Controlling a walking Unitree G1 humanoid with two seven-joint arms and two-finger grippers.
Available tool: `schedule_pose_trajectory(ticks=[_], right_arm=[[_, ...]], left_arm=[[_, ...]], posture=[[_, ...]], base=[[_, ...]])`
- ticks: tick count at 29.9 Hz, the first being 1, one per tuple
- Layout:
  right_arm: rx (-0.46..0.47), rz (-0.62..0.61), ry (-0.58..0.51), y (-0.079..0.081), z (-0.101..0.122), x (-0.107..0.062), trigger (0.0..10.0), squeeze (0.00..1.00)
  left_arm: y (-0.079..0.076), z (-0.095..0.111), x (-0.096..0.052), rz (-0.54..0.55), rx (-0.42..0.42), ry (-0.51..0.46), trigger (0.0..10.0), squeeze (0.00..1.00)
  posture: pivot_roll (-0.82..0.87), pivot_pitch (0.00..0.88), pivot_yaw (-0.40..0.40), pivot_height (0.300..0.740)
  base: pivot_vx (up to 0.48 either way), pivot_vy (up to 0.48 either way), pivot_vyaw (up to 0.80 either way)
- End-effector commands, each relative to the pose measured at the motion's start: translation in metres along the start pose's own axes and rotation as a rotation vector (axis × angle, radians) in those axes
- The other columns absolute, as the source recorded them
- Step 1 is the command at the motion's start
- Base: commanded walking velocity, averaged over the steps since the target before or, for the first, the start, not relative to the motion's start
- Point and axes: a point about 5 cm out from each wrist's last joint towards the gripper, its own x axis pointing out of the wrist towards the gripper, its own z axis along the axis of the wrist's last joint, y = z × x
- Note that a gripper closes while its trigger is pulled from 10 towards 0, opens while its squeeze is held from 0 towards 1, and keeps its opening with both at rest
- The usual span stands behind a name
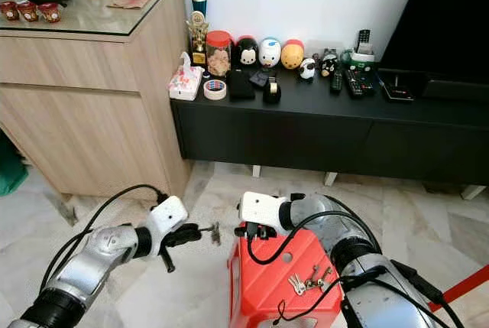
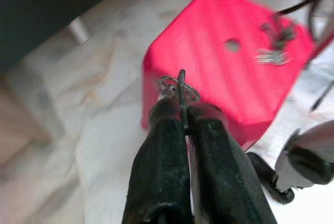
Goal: Hang keys on a hook
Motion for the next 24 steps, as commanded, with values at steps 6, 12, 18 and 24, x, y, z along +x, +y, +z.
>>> schedule_pose_trajectory(ticks=[6, 12, 18, 24], right_arm=[[0.42, -0.273, -0.088, 0.01, -0.025, 0.002, 10.0, 0.0], [0.869, -0.542, 0.039, 0.056, -0.07, 0.01, 10.0, 0.0], [1.16, -0.728, 0.192, 0.098, -0.1, 0.006, 10.0, 0.0], [1.253, -0.784, 0.219, 0.117, -0.107, 0.007, 10.0, 0.0]], left_arm=[[0.007, -0.045, -0.005, 0.236, -0.09, 0.095, 10.0, 0.0], [0.011, -0.096, -0.022, 0.585, -0.402, 0.17, 10.0, 0.0], [-0.009, -0.135, -0.037, 0.726, -0.595, 0.273, 10.0, 0.0], [-0.03, -0.158, -0.045, 0.788, -0.661, 0.36, 10.0, 0.0]], posture=[[0.1, 0.0, -0.067, 0.74], [0.09, 0.0, -0.06, 0.74], [0.08, 0.0, -0.054, 0.74], [0.09, 0.0, -0.059, 0.74]], base=[[0.0, 0.0, 0.0], [0.0, 0.0, 0.0], [0.0, 0.0, 0.0], [0.0, 0.0, 0.0]])
